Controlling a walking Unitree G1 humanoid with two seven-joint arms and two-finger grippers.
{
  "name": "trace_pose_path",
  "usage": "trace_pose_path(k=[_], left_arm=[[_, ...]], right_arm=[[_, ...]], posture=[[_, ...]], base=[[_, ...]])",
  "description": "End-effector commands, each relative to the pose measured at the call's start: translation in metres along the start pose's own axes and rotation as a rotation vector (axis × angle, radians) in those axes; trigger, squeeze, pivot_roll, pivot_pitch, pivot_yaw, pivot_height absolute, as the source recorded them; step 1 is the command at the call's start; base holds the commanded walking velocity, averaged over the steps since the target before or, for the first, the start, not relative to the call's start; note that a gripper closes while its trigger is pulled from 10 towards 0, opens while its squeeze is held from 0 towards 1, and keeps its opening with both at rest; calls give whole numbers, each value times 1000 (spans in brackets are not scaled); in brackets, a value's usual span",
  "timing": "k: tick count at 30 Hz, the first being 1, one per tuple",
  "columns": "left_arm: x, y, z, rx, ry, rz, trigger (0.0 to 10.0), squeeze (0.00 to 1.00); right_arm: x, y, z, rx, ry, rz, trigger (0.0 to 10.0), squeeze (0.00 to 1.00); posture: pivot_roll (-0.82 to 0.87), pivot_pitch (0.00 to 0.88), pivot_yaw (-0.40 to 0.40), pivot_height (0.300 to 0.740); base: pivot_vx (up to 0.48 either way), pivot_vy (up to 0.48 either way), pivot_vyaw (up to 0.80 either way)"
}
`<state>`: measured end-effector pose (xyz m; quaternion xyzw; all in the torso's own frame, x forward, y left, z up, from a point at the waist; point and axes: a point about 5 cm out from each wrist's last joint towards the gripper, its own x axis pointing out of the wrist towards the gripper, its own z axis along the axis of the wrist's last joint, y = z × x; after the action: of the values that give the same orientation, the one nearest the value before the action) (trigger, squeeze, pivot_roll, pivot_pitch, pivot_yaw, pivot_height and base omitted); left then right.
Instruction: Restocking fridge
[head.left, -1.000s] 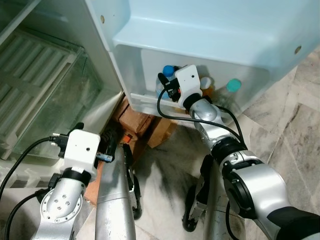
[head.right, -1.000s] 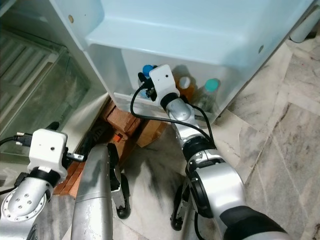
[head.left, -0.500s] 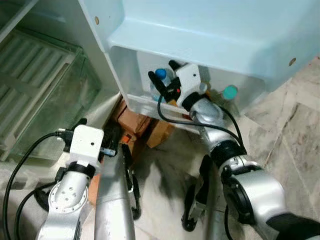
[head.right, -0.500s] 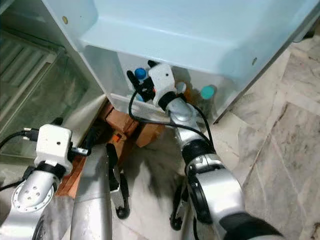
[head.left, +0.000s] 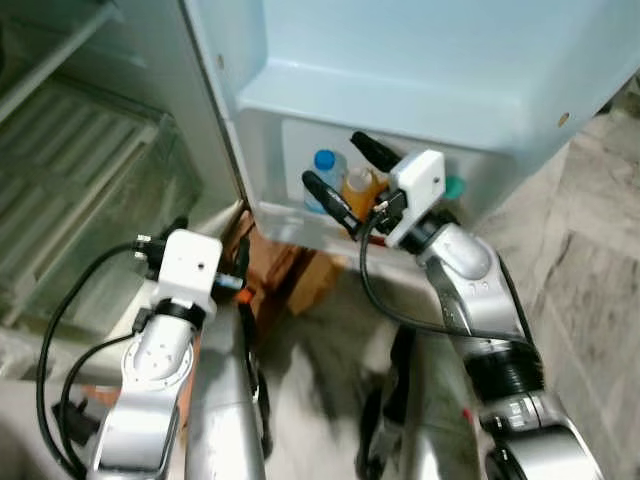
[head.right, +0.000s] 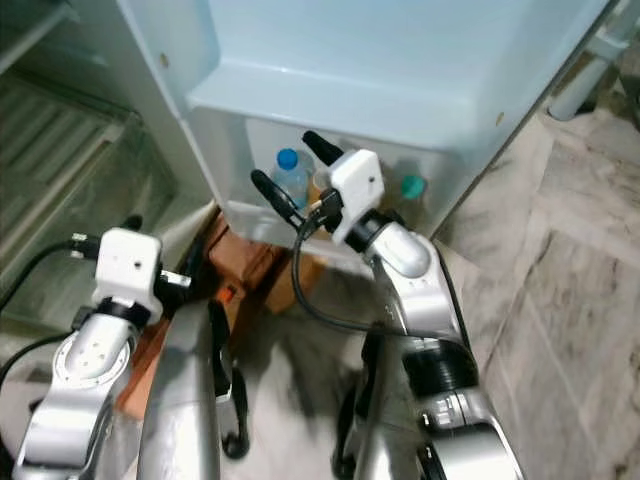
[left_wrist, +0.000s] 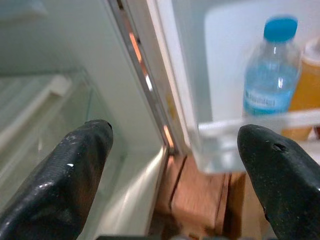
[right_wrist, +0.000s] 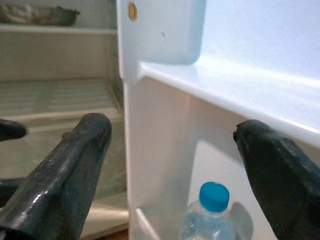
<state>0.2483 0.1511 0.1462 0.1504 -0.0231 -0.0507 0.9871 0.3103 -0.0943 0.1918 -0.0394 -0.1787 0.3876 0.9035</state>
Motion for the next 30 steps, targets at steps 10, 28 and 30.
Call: trace_pose_path(k=[10,28,30], left_arm=[[-4,4,-7,-40,-16,76,10000,0],[-8,14,-18,-43,0,139,10000,0],[-7,13,-18,-44,1,135,10000,0]], right_arm=[[-62,40,-29,37,205,-231,10000,0],[-74,22,-35,-21,221,-529,10000,0],[-72,22,-35,-18,220,-530,10000,0]], posture=[[155,49,-61,532],[163,28,-73,595],[163,31,-70,604]], base=[[0,0,0],[0,0,0],[0,0,0]])
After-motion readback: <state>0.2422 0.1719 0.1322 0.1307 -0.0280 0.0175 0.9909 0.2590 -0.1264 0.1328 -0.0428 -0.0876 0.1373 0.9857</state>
